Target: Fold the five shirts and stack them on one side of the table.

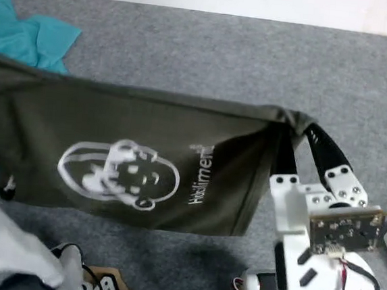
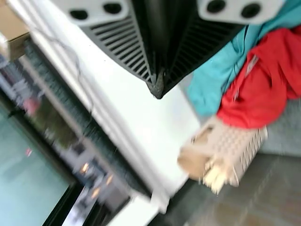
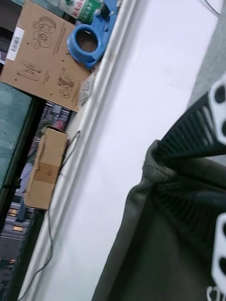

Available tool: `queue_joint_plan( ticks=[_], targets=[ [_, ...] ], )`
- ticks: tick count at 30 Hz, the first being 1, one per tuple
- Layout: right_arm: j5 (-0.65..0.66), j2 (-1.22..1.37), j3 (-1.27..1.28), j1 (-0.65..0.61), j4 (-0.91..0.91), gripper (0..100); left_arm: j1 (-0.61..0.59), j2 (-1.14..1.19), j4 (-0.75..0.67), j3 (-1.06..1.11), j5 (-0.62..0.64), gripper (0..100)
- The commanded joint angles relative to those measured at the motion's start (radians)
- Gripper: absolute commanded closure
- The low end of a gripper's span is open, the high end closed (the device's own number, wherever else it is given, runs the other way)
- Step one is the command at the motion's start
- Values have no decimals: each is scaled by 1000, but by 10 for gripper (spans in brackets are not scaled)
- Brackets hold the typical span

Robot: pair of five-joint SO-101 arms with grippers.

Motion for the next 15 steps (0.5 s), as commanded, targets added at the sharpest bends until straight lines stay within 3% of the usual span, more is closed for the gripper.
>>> queue_joint_plan(
  ticks=[1,7,15],
  targets=[
    [12,42,70,50,-142,991,68,48,-124,96,2,994],
    [12,257,105,97,-325,991,133,96,-324,277,-2,994],
    [5,552,97,94,-627,991,240,231,-559,340,-141,994]
  ],
)
